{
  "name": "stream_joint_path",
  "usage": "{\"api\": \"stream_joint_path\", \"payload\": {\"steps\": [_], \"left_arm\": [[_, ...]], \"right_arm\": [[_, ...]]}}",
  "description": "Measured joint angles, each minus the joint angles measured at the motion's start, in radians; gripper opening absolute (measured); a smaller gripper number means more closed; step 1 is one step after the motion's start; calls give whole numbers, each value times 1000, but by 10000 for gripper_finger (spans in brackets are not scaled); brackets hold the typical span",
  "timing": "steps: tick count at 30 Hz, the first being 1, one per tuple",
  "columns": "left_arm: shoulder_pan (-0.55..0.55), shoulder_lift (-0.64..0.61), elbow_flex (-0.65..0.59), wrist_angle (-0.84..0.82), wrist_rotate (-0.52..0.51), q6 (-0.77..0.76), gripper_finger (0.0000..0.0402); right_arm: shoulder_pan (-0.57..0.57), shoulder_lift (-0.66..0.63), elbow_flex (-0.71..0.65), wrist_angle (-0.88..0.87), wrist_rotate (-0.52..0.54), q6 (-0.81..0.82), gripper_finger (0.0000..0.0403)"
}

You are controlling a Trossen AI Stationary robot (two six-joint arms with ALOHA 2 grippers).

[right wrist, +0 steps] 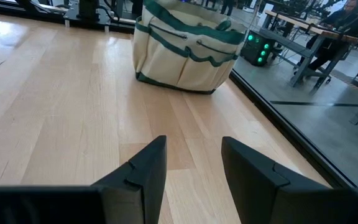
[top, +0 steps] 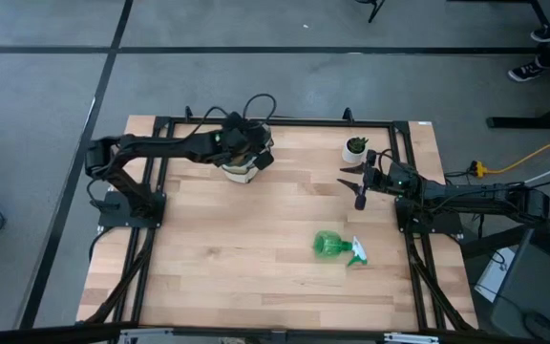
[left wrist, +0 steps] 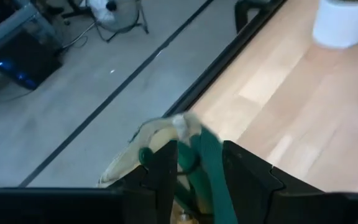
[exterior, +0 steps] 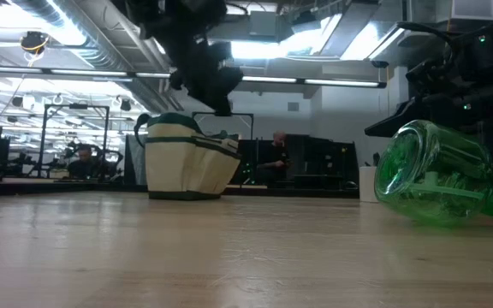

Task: Pick & Place Garden tools in Gardening bag
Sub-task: Put the spray bottle into the gardening bag

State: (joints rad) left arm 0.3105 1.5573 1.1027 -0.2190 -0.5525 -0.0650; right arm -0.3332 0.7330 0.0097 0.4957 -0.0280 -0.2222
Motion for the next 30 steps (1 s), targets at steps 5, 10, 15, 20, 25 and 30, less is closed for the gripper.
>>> {"api": "stream_joint_path", "payload": {"steps": [5,10,15,20,25,30], "left_arm": [[-36,-32,0,37,68,0,119],[-86,-41,0,93,170,0,120],[-156,-36,0,157,304,50,116],[-240,-35,0,217,347,142,111],[-319,-35,0,272,349,201,109],[-387,-35,0,296,349,210,111]], "right_arm": [[0,0,0,0,0,0,158],[0,0,0,0,0,0,158],[0,0,0,0,0,0,158],[0,0,0,0,0,0,158],[0,0,0,0,0,0,158],[0,0,0,0,0,0,158]]}}
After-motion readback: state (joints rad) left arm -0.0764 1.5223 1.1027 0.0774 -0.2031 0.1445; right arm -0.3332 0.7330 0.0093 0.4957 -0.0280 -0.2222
